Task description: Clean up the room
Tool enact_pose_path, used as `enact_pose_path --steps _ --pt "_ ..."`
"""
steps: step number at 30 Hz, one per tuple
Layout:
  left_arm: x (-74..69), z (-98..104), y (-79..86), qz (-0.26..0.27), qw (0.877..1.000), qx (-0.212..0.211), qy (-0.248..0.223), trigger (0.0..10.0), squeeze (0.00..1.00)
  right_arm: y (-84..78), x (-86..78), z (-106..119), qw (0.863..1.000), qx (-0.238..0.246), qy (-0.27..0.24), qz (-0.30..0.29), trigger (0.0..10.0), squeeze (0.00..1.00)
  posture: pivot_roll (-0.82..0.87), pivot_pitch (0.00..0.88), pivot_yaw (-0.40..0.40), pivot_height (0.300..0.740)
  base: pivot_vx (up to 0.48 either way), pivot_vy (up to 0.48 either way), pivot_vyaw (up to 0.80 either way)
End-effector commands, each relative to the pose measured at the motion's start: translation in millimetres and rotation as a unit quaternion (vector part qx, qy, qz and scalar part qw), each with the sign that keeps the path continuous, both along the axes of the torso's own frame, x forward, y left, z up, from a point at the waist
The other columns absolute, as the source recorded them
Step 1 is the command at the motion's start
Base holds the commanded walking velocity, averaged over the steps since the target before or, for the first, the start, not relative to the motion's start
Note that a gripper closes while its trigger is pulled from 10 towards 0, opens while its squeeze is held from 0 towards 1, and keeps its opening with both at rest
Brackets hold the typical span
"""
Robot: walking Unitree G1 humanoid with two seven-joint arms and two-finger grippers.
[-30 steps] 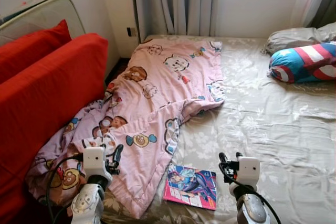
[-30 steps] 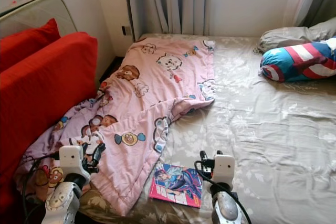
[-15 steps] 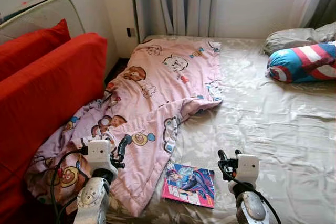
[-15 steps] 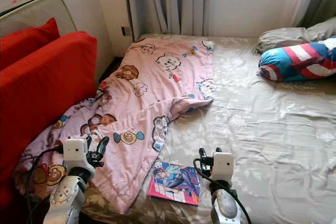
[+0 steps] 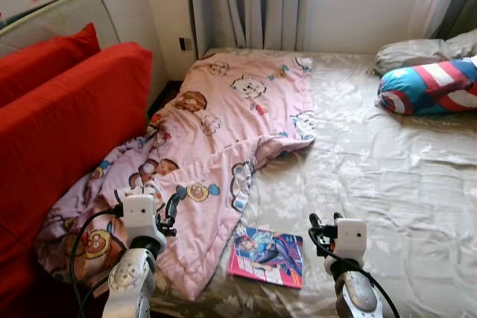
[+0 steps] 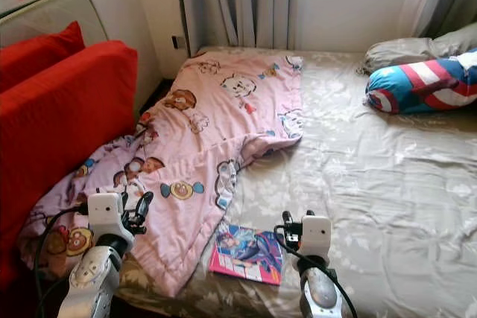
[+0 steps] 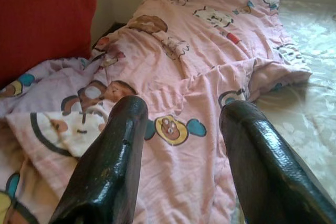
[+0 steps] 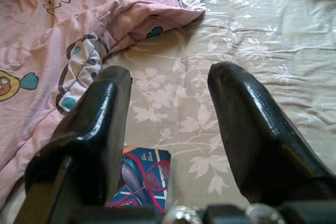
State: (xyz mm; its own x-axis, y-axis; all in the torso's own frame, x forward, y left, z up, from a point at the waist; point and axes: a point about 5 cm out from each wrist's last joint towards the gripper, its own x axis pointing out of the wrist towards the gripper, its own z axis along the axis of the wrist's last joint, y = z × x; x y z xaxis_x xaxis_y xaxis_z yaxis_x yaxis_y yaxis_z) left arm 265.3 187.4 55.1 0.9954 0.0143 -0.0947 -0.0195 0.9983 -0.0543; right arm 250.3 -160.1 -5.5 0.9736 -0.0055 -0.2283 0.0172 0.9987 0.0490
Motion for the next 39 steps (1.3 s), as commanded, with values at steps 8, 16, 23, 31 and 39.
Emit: enact_pose_path --steps 8,16,23,31,39 --pt "-2.6 0 3.9 0.002 1.0 0.0 0.009 10.0 0.0 9.3 -2.0 -7 0.999 -0.007 0.034 0.022 10.0 0.0 -0.02 0.049 0.026 0.666 0.0 0.0 0.0" --pt "-4.3 -4 6.3 0.001 1.0 0.001 0.017 10.0 0.0 10.0 -5.0 -6 1.0 -0.001 0.023 0.02 10.0 0.0 -0.01 0.053 0.027 0.661 0.0 0.0 0.0" --pt "-5.2 -8 7.6 0.002 1.0 0.001 0.022 10.0 0.0 11.5 -5.2 -6 1.0 0.005 0.018 0.021 10.0 0.0 -0.01 0.047 0.028 0.661 0.0 0.0 0.0" --pt "-4.4 -13 9.3 0.002 1.0 0.002 0.029 10.0 0.0 13.7 -3.9 -7 0.999 0.0 0.027 0.025 10.0 0.0 -0.01 0.036 0.03 0.661 0.0 0.0 0.0" --pt "-3.8 -18 10.8 0.001 0.999 0.001 0.033 10.0 0.0 13.6 -4.4 -8 0.999 -0.001 0.027 0.023 10.0 0.0 -0.01 0.035 0.032 0.641 0.0 0.0 0.0"
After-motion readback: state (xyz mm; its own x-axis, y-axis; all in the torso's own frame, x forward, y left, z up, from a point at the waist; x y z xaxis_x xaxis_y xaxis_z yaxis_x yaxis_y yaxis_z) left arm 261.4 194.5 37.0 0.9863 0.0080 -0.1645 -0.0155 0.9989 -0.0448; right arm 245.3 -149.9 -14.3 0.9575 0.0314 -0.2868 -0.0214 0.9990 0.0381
